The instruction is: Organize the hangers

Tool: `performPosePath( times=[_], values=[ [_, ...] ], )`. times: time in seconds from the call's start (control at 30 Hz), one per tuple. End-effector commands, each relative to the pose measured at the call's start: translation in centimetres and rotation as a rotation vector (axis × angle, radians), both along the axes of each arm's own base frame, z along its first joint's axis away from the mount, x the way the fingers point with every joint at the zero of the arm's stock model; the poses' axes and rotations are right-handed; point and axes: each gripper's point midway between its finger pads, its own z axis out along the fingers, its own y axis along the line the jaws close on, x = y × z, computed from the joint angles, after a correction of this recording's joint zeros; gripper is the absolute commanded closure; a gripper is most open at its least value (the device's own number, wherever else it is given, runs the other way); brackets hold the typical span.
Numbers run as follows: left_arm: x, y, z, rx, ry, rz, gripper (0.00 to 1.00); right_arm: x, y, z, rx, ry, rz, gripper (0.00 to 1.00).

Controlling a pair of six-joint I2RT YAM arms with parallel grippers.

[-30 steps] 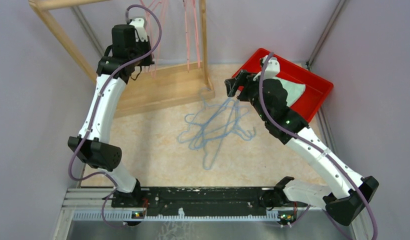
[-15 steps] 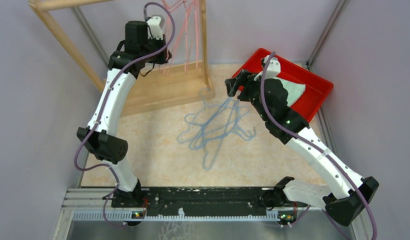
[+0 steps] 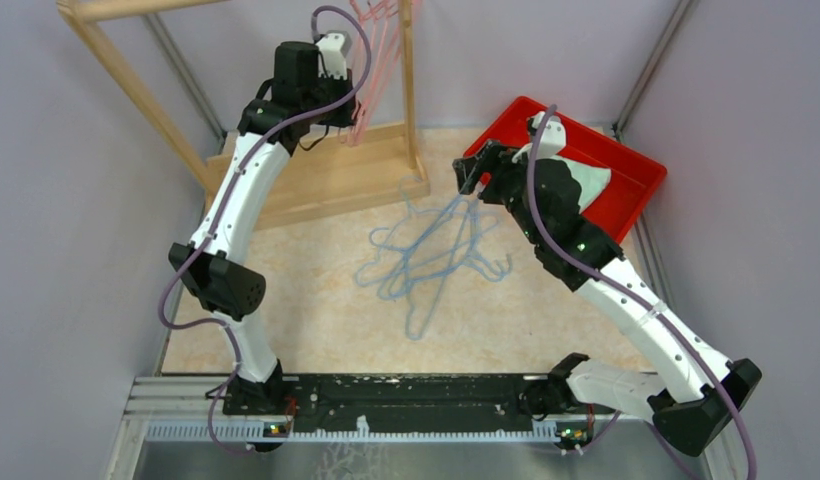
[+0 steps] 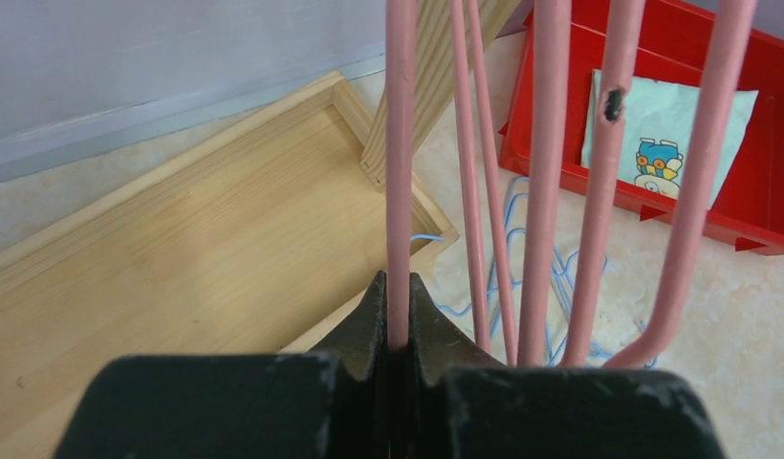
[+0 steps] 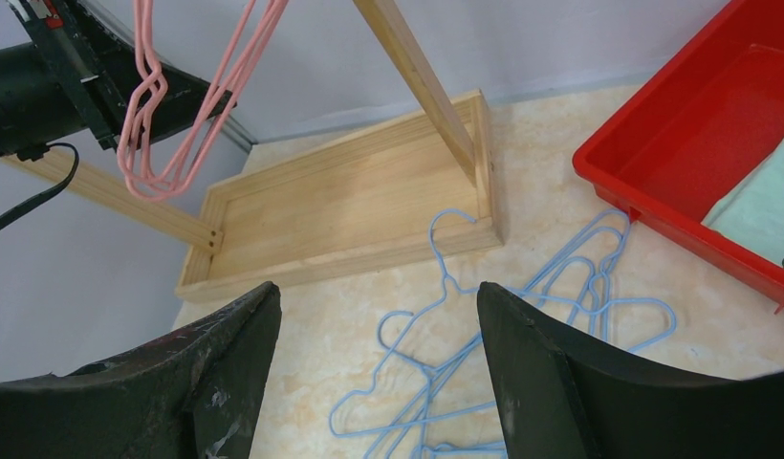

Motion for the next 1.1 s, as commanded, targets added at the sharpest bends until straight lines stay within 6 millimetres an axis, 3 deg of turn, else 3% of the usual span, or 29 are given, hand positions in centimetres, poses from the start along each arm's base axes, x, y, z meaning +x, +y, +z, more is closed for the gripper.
performPosePath(
  times=[0.0, 0.1, 0.23, 0.33, 0.47, 0.6, 0.73, 0.93, 1.07],
  values=[
    [-0.1, 0.4, 0.7, 0.003, -0.007, 0.035, 1.0, -0.1, -0.8, 2.1, 0.045, -0.052, -0.02, 0.25],
    [-0.2, 0.7, 0.6, 0.016, -0.002, 0.049, 1.0, 0.0, -0.7, 2.0, 0.045, -0.049, -0.014, 0.25],
    [-0.5, 1.0, 0.8, 0.02, -0.004, 0.056, 0.73, 0.1, -0.4, 1.8, 0.043, -0.039, -0.008, 0.23],
    [-0.9, 1.5, 2.2, 0.018, -0.052, 0.064, 0.52, 0.2, -0.4, 1.5, 0.043, -0.027, -0.01, 0.22],
    [-1.4, 2.7, 4.6, 0.036, -0.125, 0.096, 0.32, 0.2, -0.3, 1.3, 0.047, -0.02, -0.006, 0.21],
    [-2.4, 3.1, 6.5, 0.033, -0.172, 0.093, 0.27, 0.3, 0.0, 0.9, 0.043, -0.008, 0.001, 0.21],
    [-3.9, 2.8, 8.5, -0.006, -0.213, 0.047, 0.15, 0.4, 0.2, 0.1, 0.029, 0.011, 0.005, 0.19],
    [-6.4, 2.0, 9.9, -0.065, -0.235, -0.024, 0.12, 0.5, 0.2, -0.5, 0.014, 0.024, 0.007, 0.18],
    [-8.6, 2.3, 10.9, -0.101, -0.25, -0.044, 0.08, 0.5, -0.1, -1.9, -0.027, 0.061, -0.005, 0.18]
  ],
)
